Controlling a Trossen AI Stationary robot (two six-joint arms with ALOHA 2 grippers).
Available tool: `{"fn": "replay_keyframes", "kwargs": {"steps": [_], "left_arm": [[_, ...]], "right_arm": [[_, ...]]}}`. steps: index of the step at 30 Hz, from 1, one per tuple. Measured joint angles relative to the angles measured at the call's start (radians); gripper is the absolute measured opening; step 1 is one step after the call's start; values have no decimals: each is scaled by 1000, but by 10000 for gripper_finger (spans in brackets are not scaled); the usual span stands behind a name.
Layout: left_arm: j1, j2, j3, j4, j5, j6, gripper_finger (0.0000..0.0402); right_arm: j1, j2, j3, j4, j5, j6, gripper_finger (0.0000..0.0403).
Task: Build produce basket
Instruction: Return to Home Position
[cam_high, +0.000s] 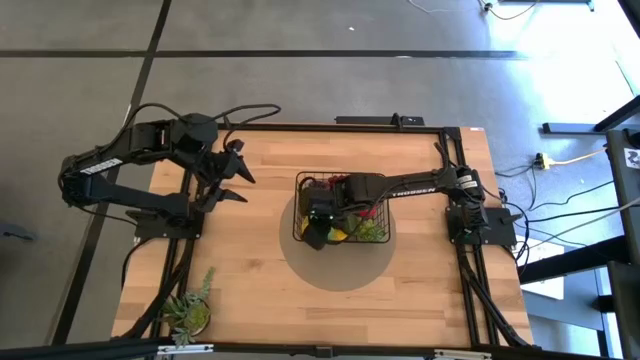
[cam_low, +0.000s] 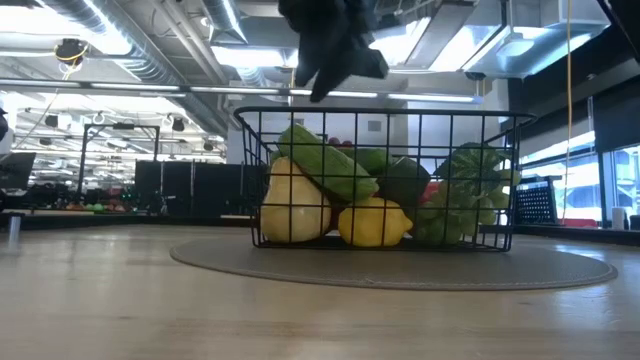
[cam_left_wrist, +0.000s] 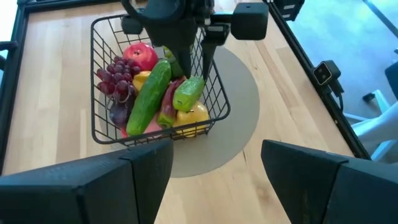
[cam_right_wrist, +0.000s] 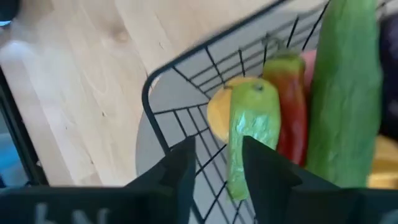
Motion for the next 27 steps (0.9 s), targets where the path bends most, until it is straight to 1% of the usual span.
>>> {"fn": "replay_keyframes", "kwargs": {"steps": [6,8,10,14,18,21,24,27], "left_arm": [[0,0,0,3,0,4,234],[0,0,0,5,0,-3,234],[0,0,0,6,0,-27,234],[0,0,0,10,0,-86,234],[0,0,0,14,0,-182,234],[0,0,0,13,1,-238,234],[-1,0,0,13,-23,-262,234],[-1,0,0,13,-119,-297,230]], "right_arm": [[0,0,64,-36,30,-81,49],[0,0,94,-79,70,-111,21],[0,0,135,-129,115,-143,6],[0,0,243,-277,199,-188,8],[3,-1,352,-418,278,-243,2],[3,-1,425,-499,307,-270,2],[4,-34,407,-509,308,-298,2],[5,-60,413,-530,308,-293,1]]}}
